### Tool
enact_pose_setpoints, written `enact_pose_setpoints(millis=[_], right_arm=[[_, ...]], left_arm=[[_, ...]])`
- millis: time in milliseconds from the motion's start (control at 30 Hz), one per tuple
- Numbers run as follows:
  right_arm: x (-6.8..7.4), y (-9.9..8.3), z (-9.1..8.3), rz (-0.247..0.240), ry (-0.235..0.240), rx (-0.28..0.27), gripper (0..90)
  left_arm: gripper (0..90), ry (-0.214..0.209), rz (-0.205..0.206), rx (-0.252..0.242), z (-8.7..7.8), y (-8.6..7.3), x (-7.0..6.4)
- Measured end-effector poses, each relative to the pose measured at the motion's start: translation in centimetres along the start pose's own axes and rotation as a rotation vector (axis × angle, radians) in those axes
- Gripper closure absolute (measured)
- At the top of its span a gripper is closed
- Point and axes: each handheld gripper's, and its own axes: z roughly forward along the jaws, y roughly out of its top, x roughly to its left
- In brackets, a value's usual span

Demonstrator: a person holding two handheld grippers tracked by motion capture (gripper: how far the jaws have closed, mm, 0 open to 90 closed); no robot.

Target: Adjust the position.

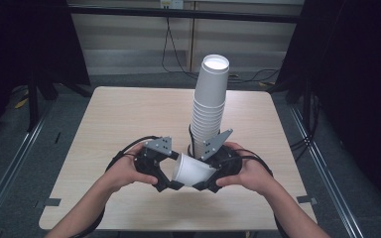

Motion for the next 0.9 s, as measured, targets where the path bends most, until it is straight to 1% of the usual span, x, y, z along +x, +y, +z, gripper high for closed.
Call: enact_pose_setpoints(millis=[100,167,233,267,367,500,567,667,700,767,900], right_arm=[[-0.01,0.00,0.02,-0.002,-0.001,-0.001,21.6],[0.02,0.01,0.07,0.008,0.001,-0.009,21.5],[0.02,0.02,0.10,0.006,0.000,-0.007,21.5],[-0.01,0.04,0.16,-0.001,0.002,-0.014,21.5],[0.10,0.21,0.29,-0.004,0.004,-0.008,21.4],[0.14,0.38,0.38,-0.011,0.006,-0.008,21.4],[0.14,0.45,0.40,-0.014,0.000,-0.005,21.4],[0.13,0.50,0.44,-0.013,-0.004,-0.007,21.3],[0.10,0.47,0.44,-0.010,-0.008,0.000,21.3],[0.08,0.45,0.44,-0.009,-0.008,0.000,21.3],[0.02,0.43,0.49,-0.011,-0.008,-0.002,21.4]], left_arm=[[0.4,-0.003,0.001,-0.006,0.01,-0.02,0.02],[0.4,-0.005,-0.002,-0.013,0.01,-0.02,0.06],[0.4,-0.006,0.000,-0.011,0.02,-0.03,0.10],[0.4,-0.008,0.000,-0.013,0.04,-0.03,0.08],[0.5,-0.013,-0.001,-0.019,0.11,0.01,-0.01],[0.6,-0.014,0.005,-0.012,0.16,0.05,0.02],[0.8,-0.016,-0.002,-0.009,0.15,0.07,0.00],[3.1,-0.015,0.002,-0.012,0.17,0.08,-0.02],[6.2,-0.017,0.005,-0.013,0.16,0.08,-0.02],[7.1,-0.025,0.008,-0.018,0.16,0.07,-0.04],[8.3,-0.025,0.005,-0.015,0.15,0.03,0.02]])
